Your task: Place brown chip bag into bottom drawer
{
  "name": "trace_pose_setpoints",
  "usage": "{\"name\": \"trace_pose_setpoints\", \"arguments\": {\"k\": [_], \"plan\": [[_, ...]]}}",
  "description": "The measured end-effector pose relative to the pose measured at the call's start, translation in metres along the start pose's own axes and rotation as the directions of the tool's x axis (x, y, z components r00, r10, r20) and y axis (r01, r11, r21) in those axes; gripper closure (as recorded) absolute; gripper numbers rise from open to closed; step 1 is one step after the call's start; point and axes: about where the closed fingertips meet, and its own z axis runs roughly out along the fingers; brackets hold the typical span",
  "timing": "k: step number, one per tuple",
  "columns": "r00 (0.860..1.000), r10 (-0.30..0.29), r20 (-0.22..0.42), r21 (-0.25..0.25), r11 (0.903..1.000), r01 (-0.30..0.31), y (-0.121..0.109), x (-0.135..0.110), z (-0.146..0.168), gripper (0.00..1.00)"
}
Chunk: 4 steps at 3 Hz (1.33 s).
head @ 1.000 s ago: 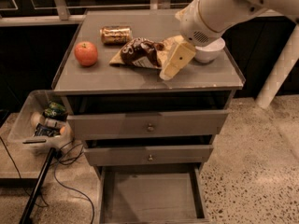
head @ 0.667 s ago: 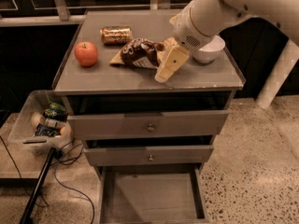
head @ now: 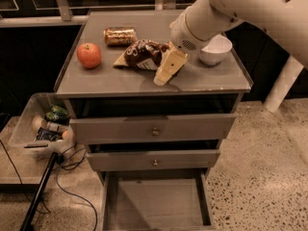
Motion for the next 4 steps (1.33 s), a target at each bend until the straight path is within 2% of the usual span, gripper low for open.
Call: {"name": "trace_pose_setpoints", "arguments": {"k": [3,4], "plan": [[0.999,0.042,-0.026,0.018,0.999,-0.041,-0.009,0.013,0.035,0.0],[0.999,0.043,-0.026,0.019,0.9989,-0.042,-0.009,0.013,0.036,0.15]]}}
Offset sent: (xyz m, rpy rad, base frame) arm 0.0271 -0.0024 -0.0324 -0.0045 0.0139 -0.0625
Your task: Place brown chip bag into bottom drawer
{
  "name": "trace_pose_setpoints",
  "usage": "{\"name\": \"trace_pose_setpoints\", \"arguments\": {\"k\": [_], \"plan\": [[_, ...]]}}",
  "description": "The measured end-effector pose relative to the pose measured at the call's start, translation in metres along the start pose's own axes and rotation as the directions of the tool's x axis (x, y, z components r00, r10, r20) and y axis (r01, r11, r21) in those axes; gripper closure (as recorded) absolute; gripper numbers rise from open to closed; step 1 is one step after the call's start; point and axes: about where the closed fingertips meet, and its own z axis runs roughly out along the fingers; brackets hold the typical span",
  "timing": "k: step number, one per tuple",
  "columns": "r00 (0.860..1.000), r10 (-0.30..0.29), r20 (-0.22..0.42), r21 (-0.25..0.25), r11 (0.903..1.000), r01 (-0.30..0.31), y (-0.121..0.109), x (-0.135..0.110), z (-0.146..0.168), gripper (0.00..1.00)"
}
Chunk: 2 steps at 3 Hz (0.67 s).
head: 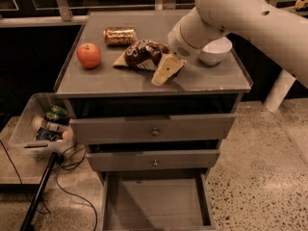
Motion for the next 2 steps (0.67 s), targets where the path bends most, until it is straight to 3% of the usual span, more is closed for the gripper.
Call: {"name": "trace_pose_setpoints", "arguments": {"k": [2], "plan": [[1.0,0.0,0.0,0.0,1.0,0.0,0.0,0.0,0.0,0.61]]}}
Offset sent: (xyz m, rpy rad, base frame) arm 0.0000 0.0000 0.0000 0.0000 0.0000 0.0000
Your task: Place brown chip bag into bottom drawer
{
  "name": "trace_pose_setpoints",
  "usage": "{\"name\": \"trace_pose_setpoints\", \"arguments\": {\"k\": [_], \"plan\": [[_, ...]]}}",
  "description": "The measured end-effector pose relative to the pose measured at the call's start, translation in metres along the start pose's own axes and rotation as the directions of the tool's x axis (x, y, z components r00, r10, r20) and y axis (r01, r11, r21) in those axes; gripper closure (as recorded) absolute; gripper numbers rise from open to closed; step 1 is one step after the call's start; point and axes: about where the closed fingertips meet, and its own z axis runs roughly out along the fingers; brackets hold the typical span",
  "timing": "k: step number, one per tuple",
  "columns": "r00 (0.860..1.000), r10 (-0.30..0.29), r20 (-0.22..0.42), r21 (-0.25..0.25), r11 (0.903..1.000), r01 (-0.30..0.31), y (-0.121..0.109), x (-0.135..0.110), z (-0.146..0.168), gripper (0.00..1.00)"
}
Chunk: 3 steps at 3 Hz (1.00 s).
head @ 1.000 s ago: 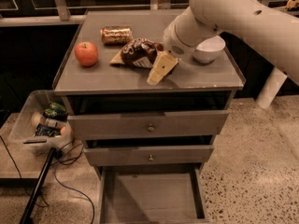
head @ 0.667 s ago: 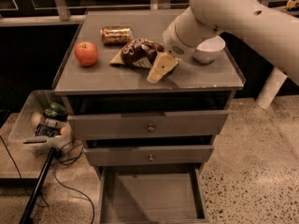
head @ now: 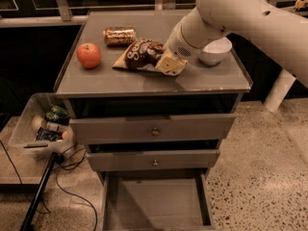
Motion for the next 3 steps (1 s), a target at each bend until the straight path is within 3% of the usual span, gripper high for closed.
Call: {"name": "trace_pose_setpoints", "arguments": {"k": [1,2,3], "plan": [[1.0,0.0,0.0,0.0,1.0,0.0,0.0,0.0,0.0,0.85],[1.0,0.0,0.0,0.0,1.0,0.0,0.0001,0.0,0.0001,1.0],[1.0,0.0,0.0,0.0,1.0,0.0,0.0001,0.0,0.0001,1.0]]}}
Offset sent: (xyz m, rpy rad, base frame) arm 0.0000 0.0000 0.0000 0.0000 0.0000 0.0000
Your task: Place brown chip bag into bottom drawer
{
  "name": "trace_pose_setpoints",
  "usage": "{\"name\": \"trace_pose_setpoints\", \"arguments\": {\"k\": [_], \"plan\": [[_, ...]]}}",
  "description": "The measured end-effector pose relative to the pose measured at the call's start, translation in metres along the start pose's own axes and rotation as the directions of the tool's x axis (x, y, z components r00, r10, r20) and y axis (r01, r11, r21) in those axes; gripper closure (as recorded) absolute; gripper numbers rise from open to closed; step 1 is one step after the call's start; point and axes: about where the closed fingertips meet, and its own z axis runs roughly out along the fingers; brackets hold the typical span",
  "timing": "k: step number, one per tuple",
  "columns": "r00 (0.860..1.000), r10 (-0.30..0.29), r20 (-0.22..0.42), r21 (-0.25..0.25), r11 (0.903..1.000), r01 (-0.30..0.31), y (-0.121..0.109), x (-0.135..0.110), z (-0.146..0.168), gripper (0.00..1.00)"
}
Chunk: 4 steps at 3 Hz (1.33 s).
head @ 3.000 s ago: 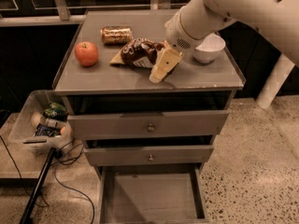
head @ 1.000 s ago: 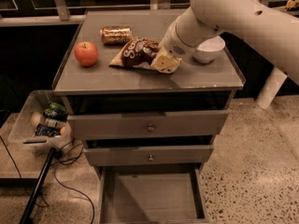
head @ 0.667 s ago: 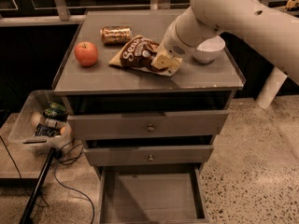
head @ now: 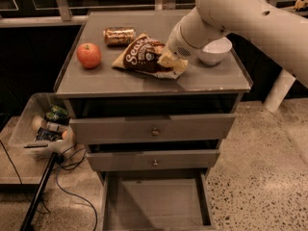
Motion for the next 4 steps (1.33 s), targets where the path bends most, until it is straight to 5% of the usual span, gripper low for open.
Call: {"name": "trace_pose_setpoints", "arguments": {"k": [2,4], "plan": [[0.996,-0.022,0.084,-0.001,0.9998,0.022,0.015,0.004,-0.042,1.0],[0.971,-0.051,0.234,0.069,0.997,0.036,0.073,0.028,-0.146,1.0]]}}
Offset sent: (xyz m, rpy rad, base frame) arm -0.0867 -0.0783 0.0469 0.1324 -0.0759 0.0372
